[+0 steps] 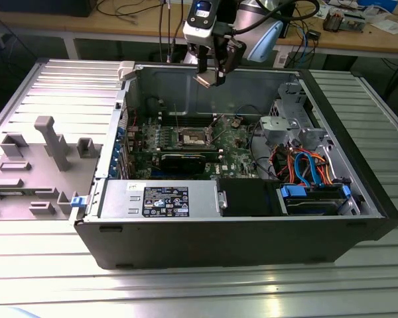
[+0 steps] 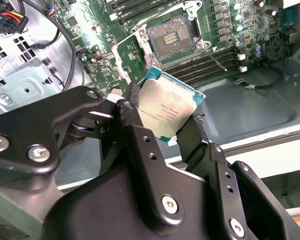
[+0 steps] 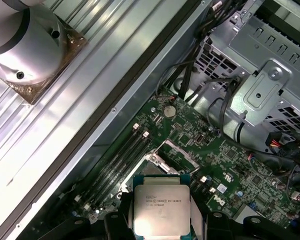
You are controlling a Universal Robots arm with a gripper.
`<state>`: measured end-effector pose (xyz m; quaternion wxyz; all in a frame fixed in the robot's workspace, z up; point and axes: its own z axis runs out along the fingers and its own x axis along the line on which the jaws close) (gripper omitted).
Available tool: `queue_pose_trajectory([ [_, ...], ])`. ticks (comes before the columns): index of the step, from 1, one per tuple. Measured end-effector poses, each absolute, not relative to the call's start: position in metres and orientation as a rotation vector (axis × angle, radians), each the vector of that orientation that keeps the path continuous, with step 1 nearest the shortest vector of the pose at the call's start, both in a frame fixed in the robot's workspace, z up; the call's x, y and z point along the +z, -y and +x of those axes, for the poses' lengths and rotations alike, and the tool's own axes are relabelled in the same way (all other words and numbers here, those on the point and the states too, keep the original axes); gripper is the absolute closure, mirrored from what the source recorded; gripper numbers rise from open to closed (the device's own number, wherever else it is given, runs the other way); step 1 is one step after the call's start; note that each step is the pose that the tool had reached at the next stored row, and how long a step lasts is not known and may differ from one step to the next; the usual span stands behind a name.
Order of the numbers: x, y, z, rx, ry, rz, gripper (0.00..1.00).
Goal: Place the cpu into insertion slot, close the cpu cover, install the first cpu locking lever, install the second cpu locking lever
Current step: 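Place the cpu into insertion slot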
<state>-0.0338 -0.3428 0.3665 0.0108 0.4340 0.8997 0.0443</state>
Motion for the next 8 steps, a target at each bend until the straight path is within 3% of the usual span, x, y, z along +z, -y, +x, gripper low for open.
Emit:
queue_pose_trajectory([
  [8, 0.3665, 0.3428, -0.0337, 0.138, -2.787, 1.392, 0.46],
])
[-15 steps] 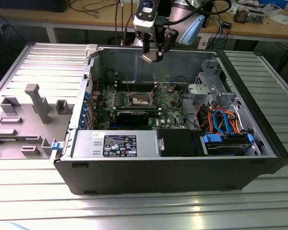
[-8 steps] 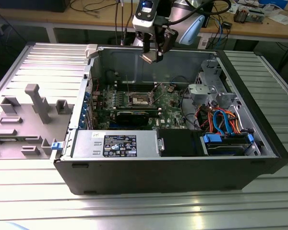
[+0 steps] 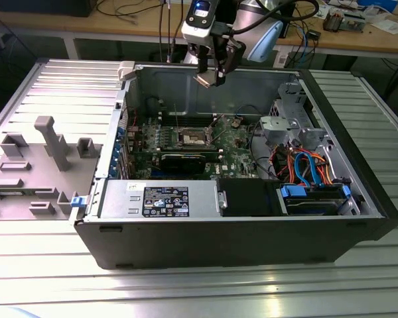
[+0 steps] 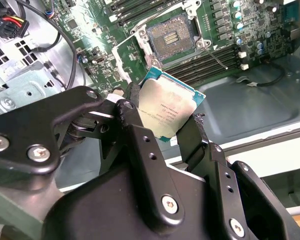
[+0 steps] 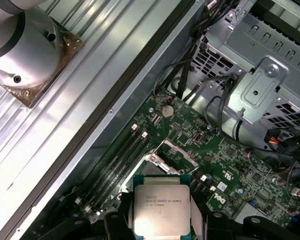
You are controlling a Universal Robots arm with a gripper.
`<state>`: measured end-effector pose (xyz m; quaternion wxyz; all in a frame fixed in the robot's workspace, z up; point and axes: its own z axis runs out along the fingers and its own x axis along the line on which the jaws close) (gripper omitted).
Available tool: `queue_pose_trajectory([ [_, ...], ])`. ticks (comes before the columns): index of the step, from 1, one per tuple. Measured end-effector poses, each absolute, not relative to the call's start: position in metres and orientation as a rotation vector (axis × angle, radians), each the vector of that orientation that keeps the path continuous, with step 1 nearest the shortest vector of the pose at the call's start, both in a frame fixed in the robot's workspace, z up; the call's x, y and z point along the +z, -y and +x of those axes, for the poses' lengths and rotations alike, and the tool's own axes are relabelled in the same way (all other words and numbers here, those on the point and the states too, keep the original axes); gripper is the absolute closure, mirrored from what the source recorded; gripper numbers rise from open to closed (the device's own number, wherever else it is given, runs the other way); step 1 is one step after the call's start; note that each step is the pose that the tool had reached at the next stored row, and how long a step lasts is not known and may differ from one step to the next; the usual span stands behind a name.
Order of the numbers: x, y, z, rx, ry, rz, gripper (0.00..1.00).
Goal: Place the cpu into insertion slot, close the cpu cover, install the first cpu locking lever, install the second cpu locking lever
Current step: 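Place the cpu into insertion slot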
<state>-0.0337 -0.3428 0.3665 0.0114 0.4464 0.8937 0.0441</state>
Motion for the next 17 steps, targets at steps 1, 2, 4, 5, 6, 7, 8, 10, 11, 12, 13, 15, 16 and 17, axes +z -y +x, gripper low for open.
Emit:
queue_pose_trajectory([
  [1, 0.3665, 0.3428, -0.0338, 0.138, -2.784, 1.398, 0.46],
  [2, 0.3665, 0.3428, -0.0338, 0.138, -2.782, 1.402, 0.46],
  [4, 0.3665, 0.3428, -0.0338, 0.137, -2.778, 1.410, 0.46],
  [5, 0.3665, 0.3428, -0.0338, 0.137, -2.775, 1.415, 0.46],
  [6, 0.3665, 0.3428, -0.0338, 0.137, -2.772, 1.420, 0.46],
  [7, 0.3665, 0.3428, -0.0337, 0.137, -2.768, 1.427, 0.46],
  [8, 0.3664, 0.3428, -0.0337, 0.137, -2.765, 1.433, 0.46],
  [10, 0.3664, 0.3428, -0.0337, 0.137, -2.761, 1.441, 0.46],
  [11, 0.3663, 0.3428, -0.0337, 0.137, -2.758, 1.446, 0.46],
  [12, 0.3663, 0.3428, -0.0337, 0.137, -2.755, 1.451, 0.46],
  [13, 0.3663, 0.3428, -0.0337, 0.137, -2.753, 1.455, 0.46],
  [15, 0.3663, 0.3428, -0.0338, 0.137, -2.749, 1.462, 0.46],
  [16, 0.3663, 0.3428, -0.0338, 0.137, -2.749, 1.463, 0.46],
  [17, 0.3663, 0.3428, -0.0337, 0.137, -2.748, 1.464, 0.46],
])
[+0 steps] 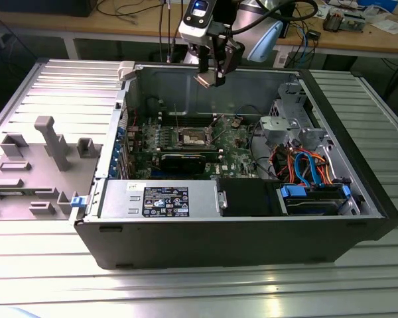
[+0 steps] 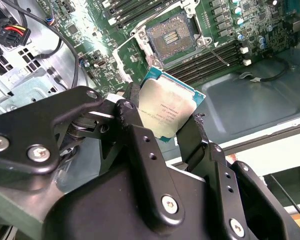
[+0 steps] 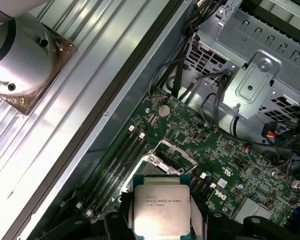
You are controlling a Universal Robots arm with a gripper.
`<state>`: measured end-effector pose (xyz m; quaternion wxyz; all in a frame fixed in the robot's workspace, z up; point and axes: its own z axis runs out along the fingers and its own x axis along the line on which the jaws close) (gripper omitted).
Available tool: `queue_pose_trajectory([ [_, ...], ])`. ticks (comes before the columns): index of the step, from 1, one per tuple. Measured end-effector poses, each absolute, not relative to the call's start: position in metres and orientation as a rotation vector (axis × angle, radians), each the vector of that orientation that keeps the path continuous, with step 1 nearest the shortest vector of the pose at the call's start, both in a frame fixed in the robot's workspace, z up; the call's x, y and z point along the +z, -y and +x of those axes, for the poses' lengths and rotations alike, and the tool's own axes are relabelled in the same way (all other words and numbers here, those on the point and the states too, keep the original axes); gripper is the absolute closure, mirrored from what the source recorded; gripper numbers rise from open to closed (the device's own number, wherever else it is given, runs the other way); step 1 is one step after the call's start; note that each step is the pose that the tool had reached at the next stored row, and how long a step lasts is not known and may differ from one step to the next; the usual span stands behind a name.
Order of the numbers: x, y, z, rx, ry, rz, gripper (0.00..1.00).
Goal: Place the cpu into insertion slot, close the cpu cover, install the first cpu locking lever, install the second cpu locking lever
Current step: 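Place the cpu into insertion slot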
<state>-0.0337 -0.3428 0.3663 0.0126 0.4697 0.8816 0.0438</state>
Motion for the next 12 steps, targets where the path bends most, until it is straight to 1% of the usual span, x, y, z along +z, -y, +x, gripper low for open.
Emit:
queue_pose_trajectory([
  [12, 0.3663, 0.3428, -0.0338, 0.136, -2.744, 1.471, 0.46],
])
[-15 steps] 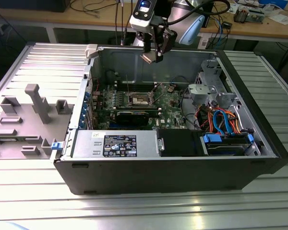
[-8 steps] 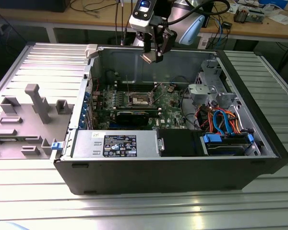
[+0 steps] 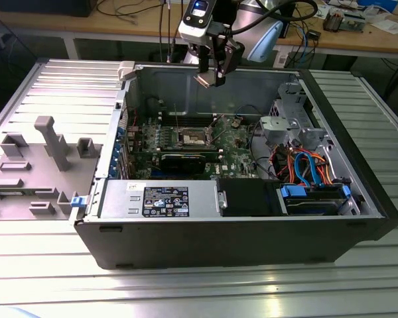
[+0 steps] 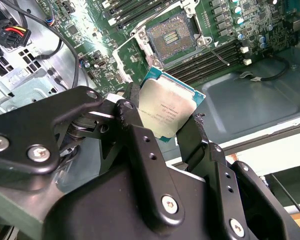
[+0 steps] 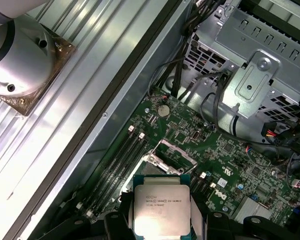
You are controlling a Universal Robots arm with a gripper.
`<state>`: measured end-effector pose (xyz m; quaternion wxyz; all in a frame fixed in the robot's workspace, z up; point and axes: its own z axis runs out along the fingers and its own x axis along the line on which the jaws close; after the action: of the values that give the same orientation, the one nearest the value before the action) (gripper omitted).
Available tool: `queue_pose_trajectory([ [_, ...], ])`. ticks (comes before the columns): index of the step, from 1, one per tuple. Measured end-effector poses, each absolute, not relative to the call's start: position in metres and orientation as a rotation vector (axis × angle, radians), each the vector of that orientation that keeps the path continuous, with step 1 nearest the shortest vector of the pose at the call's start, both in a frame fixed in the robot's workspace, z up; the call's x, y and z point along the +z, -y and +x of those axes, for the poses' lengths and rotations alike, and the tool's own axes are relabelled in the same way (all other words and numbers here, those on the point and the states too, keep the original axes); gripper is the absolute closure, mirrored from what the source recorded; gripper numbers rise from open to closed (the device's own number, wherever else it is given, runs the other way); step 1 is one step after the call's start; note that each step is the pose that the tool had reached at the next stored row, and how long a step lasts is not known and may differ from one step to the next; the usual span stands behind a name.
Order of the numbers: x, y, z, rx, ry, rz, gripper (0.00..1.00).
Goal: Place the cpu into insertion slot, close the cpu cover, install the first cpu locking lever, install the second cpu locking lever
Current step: 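Place the cpu into insertion slot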
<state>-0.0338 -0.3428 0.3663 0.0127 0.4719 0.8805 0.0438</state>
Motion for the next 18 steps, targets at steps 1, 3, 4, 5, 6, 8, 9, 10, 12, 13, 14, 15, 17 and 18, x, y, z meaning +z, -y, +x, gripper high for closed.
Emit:
queue_pose_trajectory([
  [1, 0.3662, 0.3428, -0.0337, 0.137, -2.744, 1.471, 0.46],
  [3, 0.3663, 0.3428, -0.0338, 0.136, -2.744, 1.471, 0.46],
  [4, 0.3662, 0.3428, -0.0337, 0.136, -2.744, 1.471, 0.46],
  [5, 0.3663, 0.3428, -0.0337, 0.136, -2.743, 1.472, 0.46],
  [6, 0.3662, 0.3428, -0.0337, 0.136, -2.742, 1.474, 0.46],
  [8, 0.3662, 0.3428, -0.0337, 0.136, -2.733, 1.489, 0.46],
  [9, 0.3662, 0.3428, -0.0338, 0.136, -2.728, 1.497, 0.46],
  [10, 0.3662, 0.3428, -0.0338, 0.136, -2.723, 1.507, 0.46],
  [12, 0.3662, 0.3428, -0.0338, 0.135, -2.704, 1.538, 0.46],
  [13, 0.3662, 0.3428, -0.0338, 0.135, -2.694, 1.556, 0.46],
  [14, 0.3662, 0.3428, -0.0338, 0.135, -2.684, 1.571, 0.46],
  [15, 0.3661, 0.3428, -0.0337, 0.134, -2.671, 1.592, 0.46],
  [17, 0.3660, 0.3428, -0.0338, 0.134, -2.650, 1.625, 0.46],
  [18, 0.3660, 0.3428, -0.0337, 0.133, -2.639, 1.640, 0.46],
])
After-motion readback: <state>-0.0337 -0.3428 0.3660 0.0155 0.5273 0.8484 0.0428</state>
